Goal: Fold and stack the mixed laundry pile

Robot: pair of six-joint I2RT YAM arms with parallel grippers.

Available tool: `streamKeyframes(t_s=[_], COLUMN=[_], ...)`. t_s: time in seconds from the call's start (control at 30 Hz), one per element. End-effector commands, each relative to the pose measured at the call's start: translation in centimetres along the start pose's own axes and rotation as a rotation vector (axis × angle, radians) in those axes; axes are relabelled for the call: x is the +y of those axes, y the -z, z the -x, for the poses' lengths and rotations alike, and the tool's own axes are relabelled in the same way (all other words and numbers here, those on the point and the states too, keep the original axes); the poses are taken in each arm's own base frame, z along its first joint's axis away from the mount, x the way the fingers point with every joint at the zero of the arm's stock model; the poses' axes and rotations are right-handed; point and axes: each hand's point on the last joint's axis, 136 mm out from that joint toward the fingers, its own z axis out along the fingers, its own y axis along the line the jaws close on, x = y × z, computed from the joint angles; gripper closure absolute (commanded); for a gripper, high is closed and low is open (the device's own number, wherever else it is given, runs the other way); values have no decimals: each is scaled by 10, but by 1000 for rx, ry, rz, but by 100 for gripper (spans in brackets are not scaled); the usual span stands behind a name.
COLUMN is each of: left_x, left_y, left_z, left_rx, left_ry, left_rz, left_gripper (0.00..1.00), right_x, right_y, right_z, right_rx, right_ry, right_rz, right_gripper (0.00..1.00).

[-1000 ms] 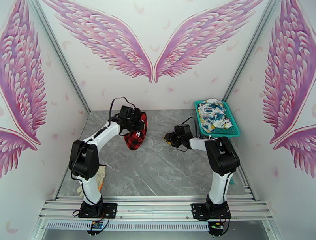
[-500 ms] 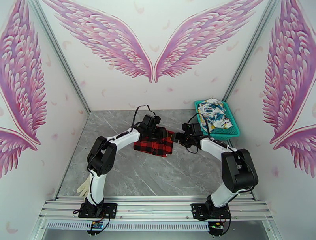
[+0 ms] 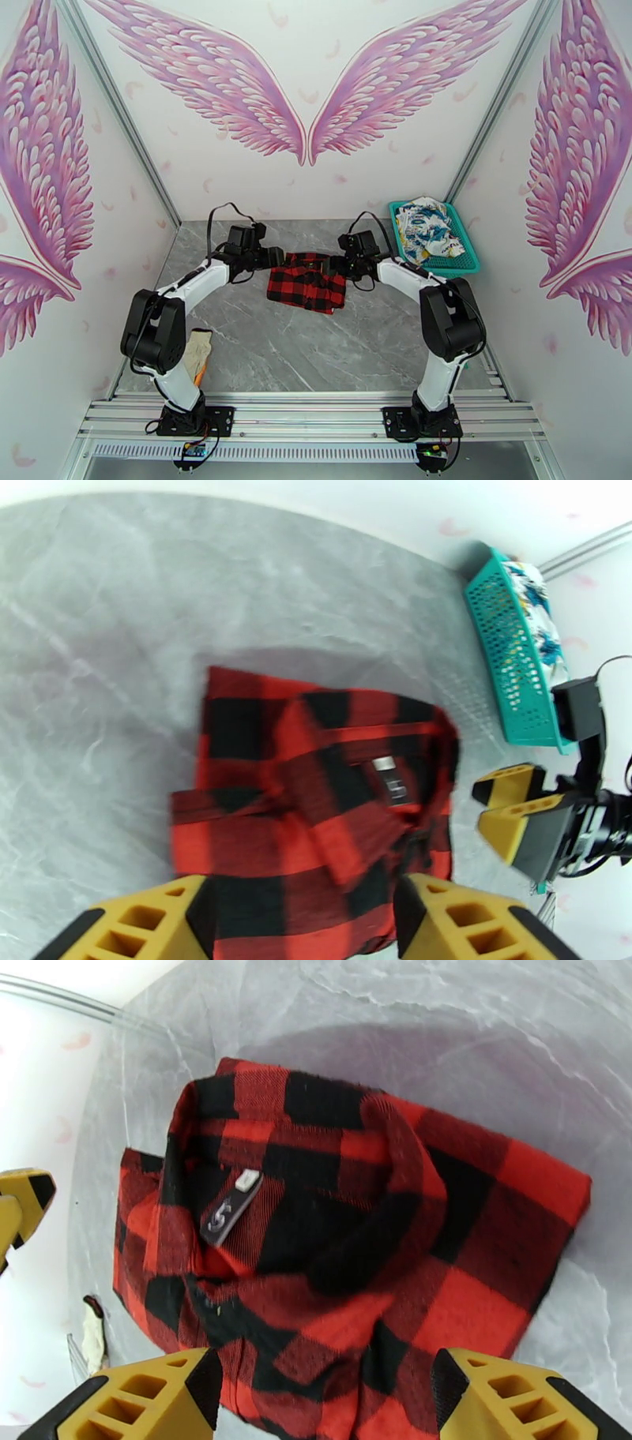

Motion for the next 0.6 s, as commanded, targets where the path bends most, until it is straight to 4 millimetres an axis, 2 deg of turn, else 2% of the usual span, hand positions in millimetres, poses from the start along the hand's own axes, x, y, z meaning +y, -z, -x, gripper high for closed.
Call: streamKeyframes(t_s=[0.0,0.07,0.1,0.17,0.27,0.37,0.5,0.57], left_x=[6,4,2,-10,-23,-32,-35,-36], left_y=[-13,-22,-27,-33,-38,-36,-35,-38], left_z=[-26,-30,-31,-30,-29,-22,-15,-14], left_rx=[80,91,90,85,86,64,44,45], left_ry=[-23,-17,-8,4,-16,-34,-58,-64], left_rz=[-42,-86,-116,-195,-239,-269,-277,-287], left_gripper=[35,38,42,54,71,81,82,83], right_x=[-13,-11,-9,-6,-5,-11,-11,-9], right_y=[-18,-27,-29,-29,-21,-3,20,24], right_z=[10,15,17,22,26,29,40,45], right_rx=[35,50,51,49,44,32,-18,-33], right_ry=[7,-8,-12,-26,-40,-77,-108,-114], right_rz=[-54,-32,-22,-13,-36,-103,-145,-147], right_gripper=[27,34,42,62,80,85,85,85])
